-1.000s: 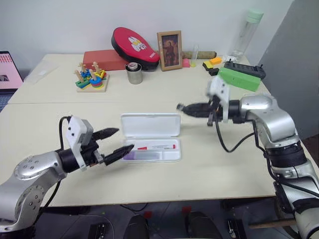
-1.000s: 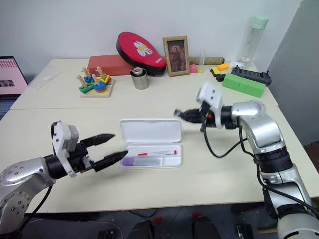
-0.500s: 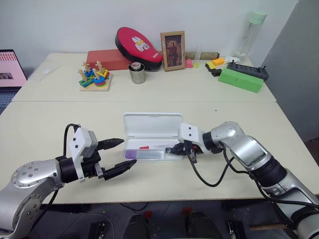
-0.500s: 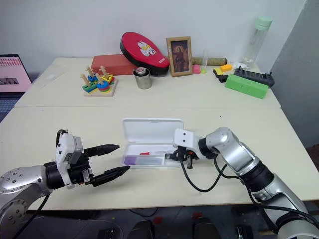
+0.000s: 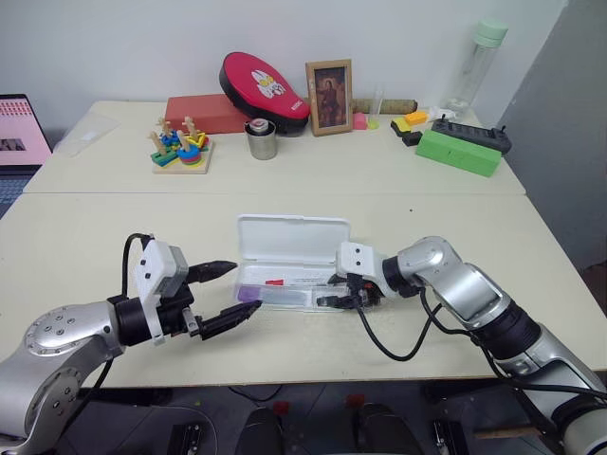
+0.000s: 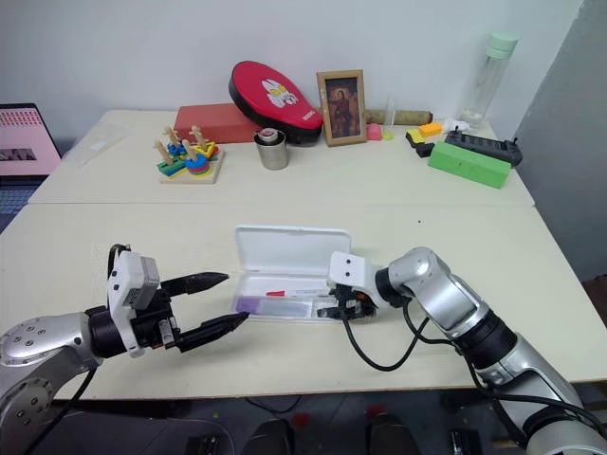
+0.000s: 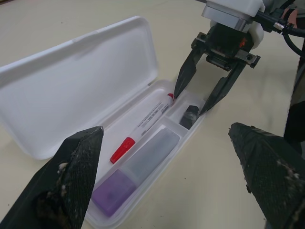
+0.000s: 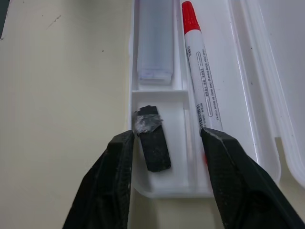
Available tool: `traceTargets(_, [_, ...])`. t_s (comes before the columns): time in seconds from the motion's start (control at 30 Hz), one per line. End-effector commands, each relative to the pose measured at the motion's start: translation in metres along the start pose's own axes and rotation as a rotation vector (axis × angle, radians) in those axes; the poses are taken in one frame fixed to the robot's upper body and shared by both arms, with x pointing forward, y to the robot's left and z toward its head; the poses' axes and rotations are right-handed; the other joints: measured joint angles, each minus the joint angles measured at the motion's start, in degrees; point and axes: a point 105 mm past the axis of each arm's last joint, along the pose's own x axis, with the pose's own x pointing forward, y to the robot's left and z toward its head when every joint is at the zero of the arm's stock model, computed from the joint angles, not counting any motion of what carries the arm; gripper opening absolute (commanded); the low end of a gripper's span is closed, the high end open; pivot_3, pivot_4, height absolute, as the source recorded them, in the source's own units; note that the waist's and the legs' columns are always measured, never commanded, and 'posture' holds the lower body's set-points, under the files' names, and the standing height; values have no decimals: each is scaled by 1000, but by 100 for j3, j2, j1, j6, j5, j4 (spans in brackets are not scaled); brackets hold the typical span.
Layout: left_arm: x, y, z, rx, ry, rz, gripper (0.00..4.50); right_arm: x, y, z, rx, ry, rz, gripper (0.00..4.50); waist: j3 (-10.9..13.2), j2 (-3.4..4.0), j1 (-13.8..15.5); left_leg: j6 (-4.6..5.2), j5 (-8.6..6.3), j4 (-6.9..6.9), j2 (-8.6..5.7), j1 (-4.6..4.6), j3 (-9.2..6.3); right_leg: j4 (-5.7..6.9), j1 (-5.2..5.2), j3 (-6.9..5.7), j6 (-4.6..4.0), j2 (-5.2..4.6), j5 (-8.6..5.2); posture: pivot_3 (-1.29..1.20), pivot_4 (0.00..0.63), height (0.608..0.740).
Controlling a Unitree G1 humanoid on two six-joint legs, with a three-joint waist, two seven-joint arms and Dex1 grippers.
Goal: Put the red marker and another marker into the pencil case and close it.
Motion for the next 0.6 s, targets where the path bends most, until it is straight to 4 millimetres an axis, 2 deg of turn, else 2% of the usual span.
traceTargets(0.03, [2,-3,7,23,-27,-7,4500,-11,-6,23,-40,-75,-26,3445,0,0,0,0,0,0,0,0,0,0,0,0,0,0,0,0,150,740])
traceTargets(0.2, [4,0,10,15,-53,16,4500,-26,-12,49,-58,-188,-29,4470,0,0,0,0,0,1,0,0,0,2,2,0,0,0,0,0,150,740])
traceTargets(0.3, [4,3,16,1,-96,41,4500,-45,-20,82,-59,-353,-37,4470,1,1,-1,0,0,1,0,0,0,2,3,0,1,0,1,0,150,740])
traceTargets(0.37, [3,6,19,-11,-119,62,4500,-57,-36,104,-37,-453,-95,4470,1,1,-5,0,0,1,0,0,-1,5,5,-1,1,1,1,0,150,740])
traceTargets(0.4, [1,7,21,-22,-139,80,4500,-63,-51,112,-12,-482,-158,4470,0,1,-18,0,0,1,1,1,-1,6,4,-1,1,2,1,0,150,740])
traceTargets(0.47, [-3,11,25,-42,-180,114,4500,-68,-76,120,38,-496,-265,4470,0,1,-37,0,0,1,1,2,-2,8,5,0,1,2,2,0,150,740])
traceTargets(0.6, [-12,24,34,-45,-242,205,4500,-67,-119,115,152,-427,-443,3728,-1,-2,-45,0,0,0,1,3,-2,9,3,-2,-1,2,2,0,150,740])
